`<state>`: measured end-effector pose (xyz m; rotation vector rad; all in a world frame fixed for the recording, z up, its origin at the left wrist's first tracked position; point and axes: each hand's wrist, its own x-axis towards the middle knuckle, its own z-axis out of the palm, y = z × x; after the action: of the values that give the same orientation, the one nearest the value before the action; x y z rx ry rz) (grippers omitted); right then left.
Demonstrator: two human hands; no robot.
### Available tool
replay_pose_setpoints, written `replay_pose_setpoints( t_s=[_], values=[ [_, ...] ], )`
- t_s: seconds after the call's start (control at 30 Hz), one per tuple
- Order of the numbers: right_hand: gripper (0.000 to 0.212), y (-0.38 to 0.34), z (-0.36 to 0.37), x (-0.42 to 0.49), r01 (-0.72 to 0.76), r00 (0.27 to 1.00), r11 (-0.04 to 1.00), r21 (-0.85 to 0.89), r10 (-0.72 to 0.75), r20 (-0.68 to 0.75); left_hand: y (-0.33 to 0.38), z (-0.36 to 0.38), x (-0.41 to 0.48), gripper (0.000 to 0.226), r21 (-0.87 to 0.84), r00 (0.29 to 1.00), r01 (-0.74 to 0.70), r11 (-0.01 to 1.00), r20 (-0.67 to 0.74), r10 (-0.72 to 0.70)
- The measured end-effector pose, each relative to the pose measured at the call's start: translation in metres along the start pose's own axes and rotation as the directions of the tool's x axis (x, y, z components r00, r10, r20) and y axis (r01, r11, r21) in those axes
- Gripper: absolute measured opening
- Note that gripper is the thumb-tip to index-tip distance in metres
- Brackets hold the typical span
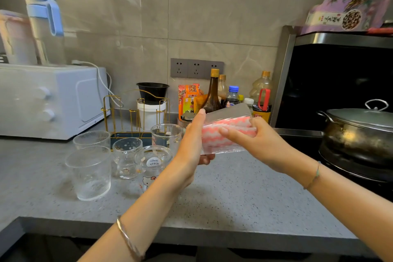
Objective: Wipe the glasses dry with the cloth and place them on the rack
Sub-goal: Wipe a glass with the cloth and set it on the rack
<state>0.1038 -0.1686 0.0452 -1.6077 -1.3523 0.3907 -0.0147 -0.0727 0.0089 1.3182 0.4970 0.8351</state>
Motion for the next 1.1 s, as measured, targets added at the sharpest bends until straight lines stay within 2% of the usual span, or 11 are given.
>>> replay_pose_setpoints(
  t_s=[0.13,0.23,0.37,0.47,0.53,0.63,0.73,0.83,0.93,1.03,1.1],
  values=[
    [0.078,-0.006,-0.001,0.004,-0.058,0.988,0.998,0.038,0.052,0.144,-0.007,0.0,-0.001,0.045,0.121,0.959,-0.27,0.955,-0.052,0.277],
    [0.014,-0.01,-0.007,0.003,-0.064,0.975,0.975,0.214,0.016,0.221,-0.012,-0.002,-0.002,0.04,0.198,0.872,-0.479,0.855,-0.002,0.489],
    [0.015,-0.014,-0.012,0.001,-0.061,0.973,0.948,0.312,-0.013,0.229,-0.013,-0.007,0.005,0.057,0.312,0.675,-0.721,0.618,0.116,0.729],
    [0.019,-0.016,-0.011,0.006,-0.005,0.981,0.971,0.238,-0.042,0.191,-0.009,-0.006,0.005,0.055,0.273,0.685,-0.72,0.638,0.134,0.716],
    [0.016,-0.018,-0.014,0.006,0.03,0.988,0.974,0.226,-0.064,0.144,-0.007,-0.003,0.003,0.053,0.239,0.78,-0.623,0.745,0.111,0.616],
    [0.014,-0.019,-0.013,0.002,0.107,0.987,0.984,0.14,-0.121,0.101,0.007,0.001,-0.001,0.066,0.16,0.964,-0.264,0.951,0.073,0.255],
    [0.026,-0.018,-0.009,0.0,0.14,0.985,0.99,0.035,-0.143,0.093,0.015,0.002,-0.003,0.061,0.056,0.998,-0.023,0.998,0.055,0.02],
    [0.007,-0.016,-0.011,0.001,0.095,0.975,0.989,0.112,-0.115,0.188,0.01,0.003,-0.004,0.062,0.131,0.988,-0.15,0.98,0.001,0.151],
    [0.017,-0.022,-0.012,-0.003,0.082,0.959,0.985,0.15,-0.119,0.259,0.002,0.0,-0.003,0.051,0.166,0.936,-0.338,0.926,-0.047,0.35],
    [0.008,-0.021,-0.013,-0.004,0.045,0.959,0.98,0.192,-0.096,0.265,-0.005,-0.006,-0.002,0.052,0.267,0.829,-0.544,0.796,0.021,0.559],
    [0.026,-0.018,-0.014,-0.003,0.01,0.962,0.981,0.194,-0.063,0.267,-0.011,-0.01,0.0,0.06,0.325,0.722,-0.673,0.665,0.091,0.686]
  ],
)
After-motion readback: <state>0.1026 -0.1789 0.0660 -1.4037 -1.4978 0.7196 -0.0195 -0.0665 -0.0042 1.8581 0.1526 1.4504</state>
